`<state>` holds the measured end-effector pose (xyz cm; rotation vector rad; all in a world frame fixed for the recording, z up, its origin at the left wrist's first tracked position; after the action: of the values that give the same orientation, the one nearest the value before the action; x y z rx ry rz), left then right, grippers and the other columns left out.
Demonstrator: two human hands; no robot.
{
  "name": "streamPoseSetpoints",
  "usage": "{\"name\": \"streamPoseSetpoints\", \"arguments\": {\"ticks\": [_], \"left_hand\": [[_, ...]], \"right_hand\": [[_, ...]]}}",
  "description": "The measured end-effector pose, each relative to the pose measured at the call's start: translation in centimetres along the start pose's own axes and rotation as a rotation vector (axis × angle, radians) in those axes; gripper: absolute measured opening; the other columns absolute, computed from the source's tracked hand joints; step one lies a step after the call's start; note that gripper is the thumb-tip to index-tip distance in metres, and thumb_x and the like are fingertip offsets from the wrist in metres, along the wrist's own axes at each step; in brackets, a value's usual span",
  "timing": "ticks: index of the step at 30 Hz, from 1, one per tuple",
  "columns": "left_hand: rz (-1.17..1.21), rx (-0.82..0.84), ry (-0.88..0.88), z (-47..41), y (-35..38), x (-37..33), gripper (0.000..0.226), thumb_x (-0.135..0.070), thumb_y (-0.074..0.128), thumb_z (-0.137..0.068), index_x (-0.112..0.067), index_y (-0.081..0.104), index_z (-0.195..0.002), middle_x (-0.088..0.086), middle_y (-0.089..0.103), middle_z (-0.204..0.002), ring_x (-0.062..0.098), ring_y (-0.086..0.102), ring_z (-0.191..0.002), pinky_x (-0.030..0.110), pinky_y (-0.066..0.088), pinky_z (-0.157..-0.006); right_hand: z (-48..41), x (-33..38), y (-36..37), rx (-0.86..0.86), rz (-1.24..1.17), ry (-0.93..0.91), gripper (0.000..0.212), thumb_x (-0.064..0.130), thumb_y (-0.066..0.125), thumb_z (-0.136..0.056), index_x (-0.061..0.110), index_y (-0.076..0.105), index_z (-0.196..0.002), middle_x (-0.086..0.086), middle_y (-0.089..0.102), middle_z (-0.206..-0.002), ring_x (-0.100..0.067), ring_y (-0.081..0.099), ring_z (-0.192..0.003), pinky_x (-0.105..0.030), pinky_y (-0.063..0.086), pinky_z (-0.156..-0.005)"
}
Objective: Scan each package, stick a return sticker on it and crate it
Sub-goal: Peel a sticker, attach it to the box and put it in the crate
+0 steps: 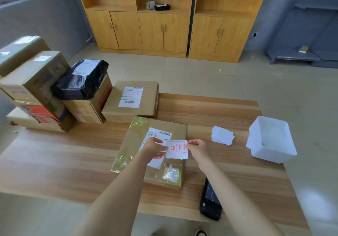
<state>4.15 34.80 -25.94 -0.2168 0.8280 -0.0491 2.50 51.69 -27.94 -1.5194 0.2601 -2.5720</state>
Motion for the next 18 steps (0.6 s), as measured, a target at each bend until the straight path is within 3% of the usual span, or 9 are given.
{"name": "streamPoseSetpoints", "arguments": {"ticks": [5,9,12,15,18], "left_hand": [[-0.072,0.039,-0.003,-0.3,-1.8,1.2,0.04,-0.004,0.067,-0.086,-0.003,0.048,-0.121,0.013,0.062,-0.098,0.013,0.061,-0.064,0.023,0.047,-0.058],[-0.125,0.064,-0.009,-0.5,-2.8,1.9,0.043,-0.004,0.069,-0.084,-0.003,0.049,-0.122,0.007,0.06,-0.083,0.011,0.059,-0.062,0.022,0.045,-0.054],[-0.165,0.088,-0.012,-0.8,-3.1,2.7,0.043,-0.003,0.07,-0.083,-0.003,0.049,-0.12,0.008,0.059,-0.086,0.011,0.057,-0.061,0.021,0.045,-0.054],[-0.213,0.092,-0.015,-1.1,-3.0,3.6,0.037,-0.004,0.073,-0.08,-0.008,0.048,-0.107,0.009,0.058,-0.095,0.011,0.057,-0.062,0.022,0.046,-0.056],[-0.279,0.078,0.017,-1.2,-2.7,3.9,0.031,-0.003,0.073,-0.078,-0.013,0.043,-0.078,0.006,0.055,-0.077,0.012,0.054,-0.057,0.023,0.043,-0.056]], "right_hand": [[1.7,-1.1,1.8,-0.065,0.009,0.019,0.008,0.005,0.059,-0.087,0.013,0.057,-0.087,0.004,0.058,-0.084,-0.016,0.054,-0.083,-0.025,0.04,-0.064],[3.0,-1.9,3.0,-0.136,0.02,0.012,0.007,0.005,0.059,-0.087,0.011,0.059,-0.091,0.005,0.058,-0.084,-0.013,0.053,-0.08,-0.02,0.038,-0.057],[3.9,-2.7,3.7,-0.18,0.052,0.029,0.007,0.007,0.059,-0.087,0.013,0.06,-0.09,0.006,0.059,-0.085,-0.012,0.054,-0.079,-0.02,0.037,-0.056],[4.3,-3.7,3.9,-0.207,0.1,0.052,0.007,0.009,0.059,-0.086,0.015,0.06,-0.089,0.007,0.059,-0.085,-0.011,0.054,-0.08,-0.023,0.039,-0.06],[4.3,-4.3,4.0,-0.203,0.124,0.069,0.01,0.008,0.06,-0.085,0.017,0.058,-0.084,0.009,0.058,-0.083,-0.015,0.057,-0.087,-0.028,0.045,-0.075]]}}
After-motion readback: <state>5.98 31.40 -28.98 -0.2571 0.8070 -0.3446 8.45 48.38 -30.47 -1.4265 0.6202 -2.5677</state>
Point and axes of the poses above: each hand's wrist, its own z-axis away from the middle knuckle, its own y-axis out of the palm, x = y × z, the point moved 1 cm from there along -z, towards the middle knuckle
